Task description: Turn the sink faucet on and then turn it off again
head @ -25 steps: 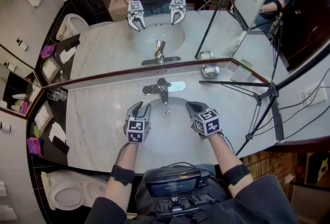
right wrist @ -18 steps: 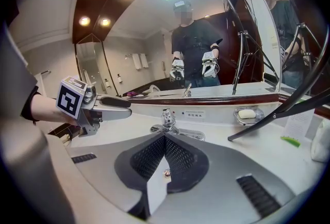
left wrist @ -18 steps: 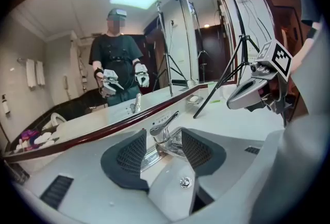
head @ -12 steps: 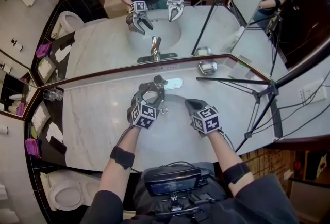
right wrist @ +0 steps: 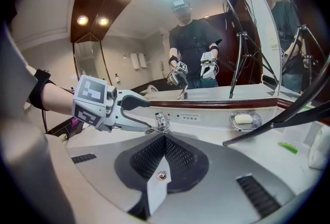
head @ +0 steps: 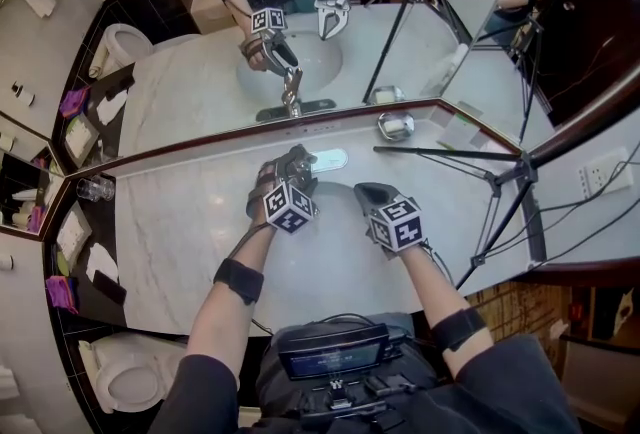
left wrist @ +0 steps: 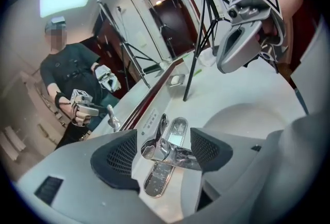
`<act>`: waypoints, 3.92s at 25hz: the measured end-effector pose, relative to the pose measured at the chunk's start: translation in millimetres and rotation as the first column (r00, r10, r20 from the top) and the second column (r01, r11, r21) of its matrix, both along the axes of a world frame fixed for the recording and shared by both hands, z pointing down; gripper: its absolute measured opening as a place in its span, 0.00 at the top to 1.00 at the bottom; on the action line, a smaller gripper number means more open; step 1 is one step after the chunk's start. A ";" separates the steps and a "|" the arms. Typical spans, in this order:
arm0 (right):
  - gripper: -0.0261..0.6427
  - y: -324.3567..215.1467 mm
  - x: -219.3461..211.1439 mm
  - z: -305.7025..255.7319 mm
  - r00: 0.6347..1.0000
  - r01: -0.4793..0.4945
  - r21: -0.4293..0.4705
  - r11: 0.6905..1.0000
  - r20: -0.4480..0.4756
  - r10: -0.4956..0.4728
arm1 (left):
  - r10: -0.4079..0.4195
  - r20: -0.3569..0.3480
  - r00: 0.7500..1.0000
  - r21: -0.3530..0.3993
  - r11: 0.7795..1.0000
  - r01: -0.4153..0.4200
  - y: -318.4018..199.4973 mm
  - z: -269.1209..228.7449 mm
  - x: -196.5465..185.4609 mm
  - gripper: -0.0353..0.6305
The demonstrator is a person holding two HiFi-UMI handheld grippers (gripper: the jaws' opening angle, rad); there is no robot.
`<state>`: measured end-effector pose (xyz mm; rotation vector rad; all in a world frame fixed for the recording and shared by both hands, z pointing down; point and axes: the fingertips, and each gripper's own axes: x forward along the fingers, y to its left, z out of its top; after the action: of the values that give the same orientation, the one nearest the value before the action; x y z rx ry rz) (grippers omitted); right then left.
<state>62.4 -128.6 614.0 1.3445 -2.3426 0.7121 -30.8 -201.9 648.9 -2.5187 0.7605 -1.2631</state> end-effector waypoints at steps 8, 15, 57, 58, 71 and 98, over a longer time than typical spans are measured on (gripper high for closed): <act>0.92 -0.2 5.6 4.2 1.000 -0.010 -0.013 1.000 0.000 0.010 | 0.108 0.093 0.990 0.000 0.994 -0.109 -0.6 20.8 27.0 0.50; 0.92 3.0 14.6 10.4 1.000 -0.029 -0.027 0.999 0.001 0.029 | 0.094 0.114 0.989 0.041 0.994 -0.099 -5.8 24.3 28.5 0.69; 0.92 -1.2 2.1 12.2 1.000 -0.016 -0.030 0.999 0.014 0.016 | 0.151 0.257 0.955 0.140 0.971 -0.191 21.6 39.9 35.3 0.76; 0.92 -1.2 4.0 12.2 1.000 -0.019 -0.030 0.999 0.013 0.020 | 0.158 0.261 0.952 0.136 0.971 -0.198 20.9 41.0 35.3 0.77; 0.92 1.2 5.8 11.7 1.000 -0.019 -0.027 0.999 0.016 0.019 | 0.182 0.285 0.941 0.105 0.970 -0.220 23.5 46.8 32.2 0.74; 0.92 13.3 -22.3 -23.3 0.999 0.029 0.048 0.998 0.015 -0.030 | -0.353 -0.412 0.840 -0.136 0.936 0.326 65.3 -95.8 -86.5 0.95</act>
<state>40.1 -115.3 590.8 1.3258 -2.4004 0.6646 -117.3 -136.5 553.1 -2.8429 1.3381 -0.8159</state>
